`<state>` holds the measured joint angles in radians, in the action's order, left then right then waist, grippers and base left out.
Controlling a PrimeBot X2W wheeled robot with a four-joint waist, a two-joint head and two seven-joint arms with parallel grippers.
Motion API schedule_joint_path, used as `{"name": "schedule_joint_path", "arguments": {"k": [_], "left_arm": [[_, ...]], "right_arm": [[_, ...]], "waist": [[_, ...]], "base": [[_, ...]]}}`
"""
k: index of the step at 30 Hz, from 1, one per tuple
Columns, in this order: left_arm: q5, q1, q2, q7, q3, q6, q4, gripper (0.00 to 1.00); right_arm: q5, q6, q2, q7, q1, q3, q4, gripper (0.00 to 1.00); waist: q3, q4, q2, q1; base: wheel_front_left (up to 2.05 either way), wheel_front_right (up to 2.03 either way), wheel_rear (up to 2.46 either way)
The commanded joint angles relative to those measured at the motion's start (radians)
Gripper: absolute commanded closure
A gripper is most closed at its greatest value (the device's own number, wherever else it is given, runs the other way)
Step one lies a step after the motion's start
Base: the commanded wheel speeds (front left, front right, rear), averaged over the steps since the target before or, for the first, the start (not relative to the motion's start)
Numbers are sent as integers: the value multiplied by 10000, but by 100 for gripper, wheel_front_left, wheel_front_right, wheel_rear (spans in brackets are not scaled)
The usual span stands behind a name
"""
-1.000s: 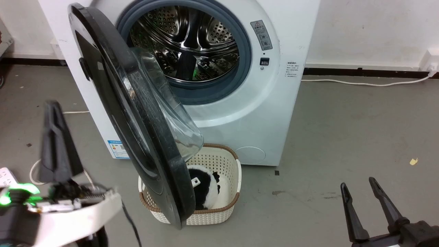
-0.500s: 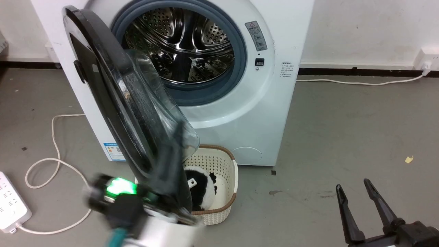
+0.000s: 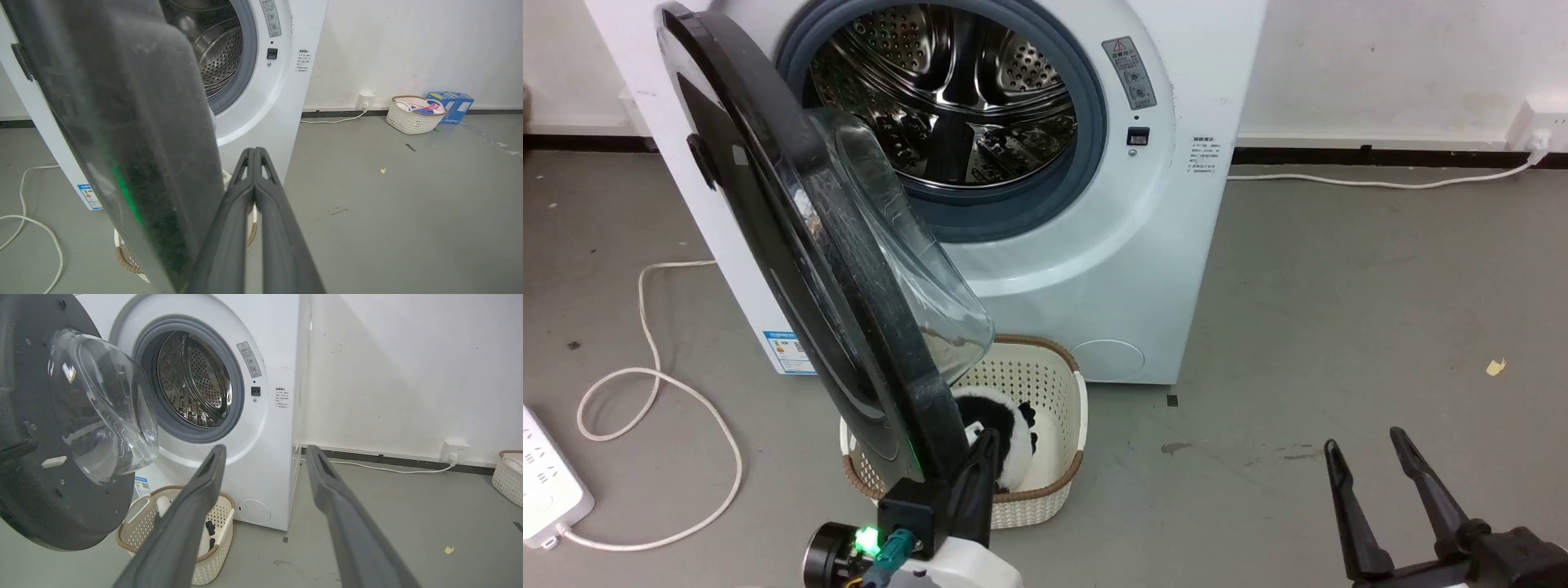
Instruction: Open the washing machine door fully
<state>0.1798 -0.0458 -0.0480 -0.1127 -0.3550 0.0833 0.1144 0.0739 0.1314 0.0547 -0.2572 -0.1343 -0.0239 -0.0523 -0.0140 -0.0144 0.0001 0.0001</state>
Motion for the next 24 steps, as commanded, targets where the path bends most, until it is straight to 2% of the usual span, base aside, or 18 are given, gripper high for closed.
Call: {"name": "schedule_joint_path", "arguments": {"k": [1, 7, 15, 24], "left_arm": [[39, -176, -23, -149, 82, 75, 171, 100], [172, -249, -150, -472, 342, 180, 566, 100], [396, -185, -392, -579, 660, 280, 666, 100], [806, -58, -1125, -500, 1712, 656, 391, 100]], "right_arm": [[99, -7, -45, -45, 23, -14, 17, 0], [141, -7, -45, -45, -64, -23, 69, 0], [210, -7, -45, -45, -165, 31, 58, 0], [217, -7, -45, -45, -220, 214, 91, 0]], "waist": [[12, 74, -1, -1], [-80, 586, -1, -1], [-267, 1917, -1, -1], [-104, 3255, -1, -1]], "base": [[0, 0, 0], [0, 0, 0], [0, 0, 0], [0, 0, 0]]}}
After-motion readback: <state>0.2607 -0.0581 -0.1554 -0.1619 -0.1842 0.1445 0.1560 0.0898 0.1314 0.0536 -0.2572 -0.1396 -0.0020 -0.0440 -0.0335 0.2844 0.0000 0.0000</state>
